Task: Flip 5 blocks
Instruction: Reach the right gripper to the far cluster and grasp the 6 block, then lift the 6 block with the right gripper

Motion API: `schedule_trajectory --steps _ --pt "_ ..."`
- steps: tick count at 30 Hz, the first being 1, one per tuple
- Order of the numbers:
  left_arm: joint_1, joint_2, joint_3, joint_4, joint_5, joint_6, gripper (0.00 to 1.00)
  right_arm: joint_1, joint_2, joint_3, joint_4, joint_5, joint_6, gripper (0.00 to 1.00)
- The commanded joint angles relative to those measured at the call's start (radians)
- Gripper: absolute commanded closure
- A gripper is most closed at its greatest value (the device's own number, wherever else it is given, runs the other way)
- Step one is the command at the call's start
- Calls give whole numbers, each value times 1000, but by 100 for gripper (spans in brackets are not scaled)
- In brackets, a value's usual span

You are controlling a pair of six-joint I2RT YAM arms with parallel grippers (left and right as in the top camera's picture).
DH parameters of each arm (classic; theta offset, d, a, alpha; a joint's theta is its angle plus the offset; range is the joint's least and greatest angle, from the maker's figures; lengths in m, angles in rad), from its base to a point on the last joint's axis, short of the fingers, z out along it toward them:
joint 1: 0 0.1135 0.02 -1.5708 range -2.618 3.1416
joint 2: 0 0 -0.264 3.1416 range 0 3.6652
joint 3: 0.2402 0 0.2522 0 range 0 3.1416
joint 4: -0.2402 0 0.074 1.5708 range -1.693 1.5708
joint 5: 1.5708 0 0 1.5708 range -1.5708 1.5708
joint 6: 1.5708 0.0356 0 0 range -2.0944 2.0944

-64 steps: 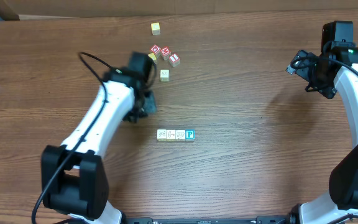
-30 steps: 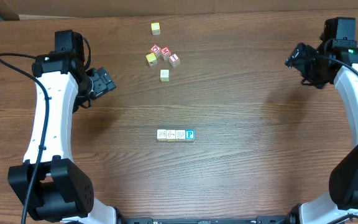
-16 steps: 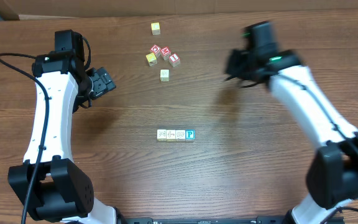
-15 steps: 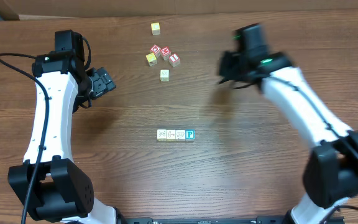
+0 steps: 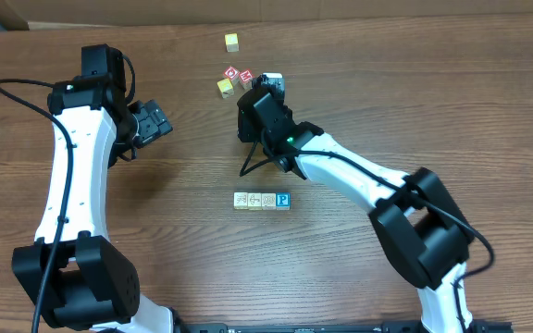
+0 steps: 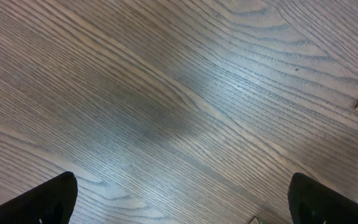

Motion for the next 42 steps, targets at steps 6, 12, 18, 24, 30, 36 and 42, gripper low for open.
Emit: schedule_trajectory --steps 6,12,18,24,30,36,42 --pt "-2 -16 16 2 8 -10 0 -10 84 13 151 19 -137 38" --pt "-2 -16 16 2 8 -10 0 -10 98 100 75 -21 -206 34" --pt "-2 -16 16 2 8 -10 0 -29 119 583 -406 -43 -206 35" --pt "-2 -16 16 2 8 -10 0 -50 159 764 -550 -118 -181 33" --pt "-2 -16 16 2 8 -10 0 -50 296 763 -605 -196 -130 28" --pt "-2 -16 16 2 8 -10 0 -31 417 763 -602 -196 -122 21" --pt "-2 -16 16 2 8 -10 0 -29 449 749 -605 -139 -96 20"
